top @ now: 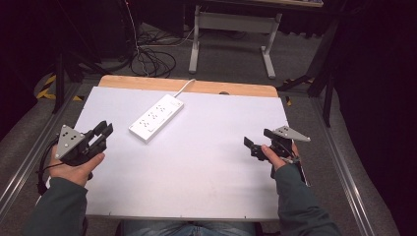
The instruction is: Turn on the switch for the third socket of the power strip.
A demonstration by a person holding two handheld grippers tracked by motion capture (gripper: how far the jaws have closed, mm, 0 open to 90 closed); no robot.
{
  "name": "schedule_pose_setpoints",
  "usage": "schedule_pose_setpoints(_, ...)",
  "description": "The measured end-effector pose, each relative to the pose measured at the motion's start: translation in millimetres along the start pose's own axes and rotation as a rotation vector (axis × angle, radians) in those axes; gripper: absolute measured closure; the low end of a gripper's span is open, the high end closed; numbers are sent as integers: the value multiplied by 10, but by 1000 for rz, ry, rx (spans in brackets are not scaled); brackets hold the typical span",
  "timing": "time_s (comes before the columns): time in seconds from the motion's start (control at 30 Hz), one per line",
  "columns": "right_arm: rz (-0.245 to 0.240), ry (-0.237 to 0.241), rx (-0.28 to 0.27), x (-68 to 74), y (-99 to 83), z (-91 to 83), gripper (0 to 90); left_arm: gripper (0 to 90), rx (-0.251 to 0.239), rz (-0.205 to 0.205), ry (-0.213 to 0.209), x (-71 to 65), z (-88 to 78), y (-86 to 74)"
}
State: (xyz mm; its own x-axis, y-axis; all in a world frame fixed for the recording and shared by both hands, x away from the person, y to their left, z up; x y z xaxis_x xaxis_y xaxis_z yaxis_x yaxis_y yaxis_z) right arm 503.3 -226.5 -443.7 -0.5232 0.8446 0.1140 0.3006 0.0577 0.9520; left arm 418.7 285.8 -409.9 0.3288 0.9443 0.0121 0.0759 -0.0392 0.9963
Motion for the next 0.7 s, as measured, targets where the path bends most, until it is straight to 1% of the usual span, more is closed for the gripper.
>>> schedule_pose_setpoints(0.13, 0, 0, -1, -2, 2, 0, 93, 710, -21, -9, 9, 18, -29, 8)
schedule_pose_setpoints(0.33, 0, 2, -1, 4, 4, 2, 93, 670, -37, -15, 15, 56, -59, 9)
schedule_pose_setpoints(0.57, -1, -1, 0, 5, 5, -3, 93, 627, -32, -27, 29, 82, -51, -6)
schedule_pose_setpoints(0.7, -2, -1, 1, 5, 5, -1, 93, 573, -35, -37, 43, 102, -47, -13)
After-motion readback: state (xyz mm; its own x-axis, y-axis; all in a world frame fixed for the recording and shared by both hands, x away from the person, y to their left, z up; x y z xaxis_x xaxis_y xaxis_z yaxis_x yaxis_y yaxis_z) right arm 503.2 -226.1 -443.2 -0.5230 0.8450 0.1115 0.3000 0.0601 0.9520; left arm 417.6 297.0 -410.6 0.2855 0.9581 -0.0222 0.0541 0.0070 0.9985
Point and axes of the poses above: each handheld gripper's, and its own axes: z roughly forward along the jaws, y roughly out of its top, x roughly to its left, the point moved 2 cm from there along z, roughly forward along the jaws, and after that the axes turned 6 degrees about -x, right-handed, at the moved point
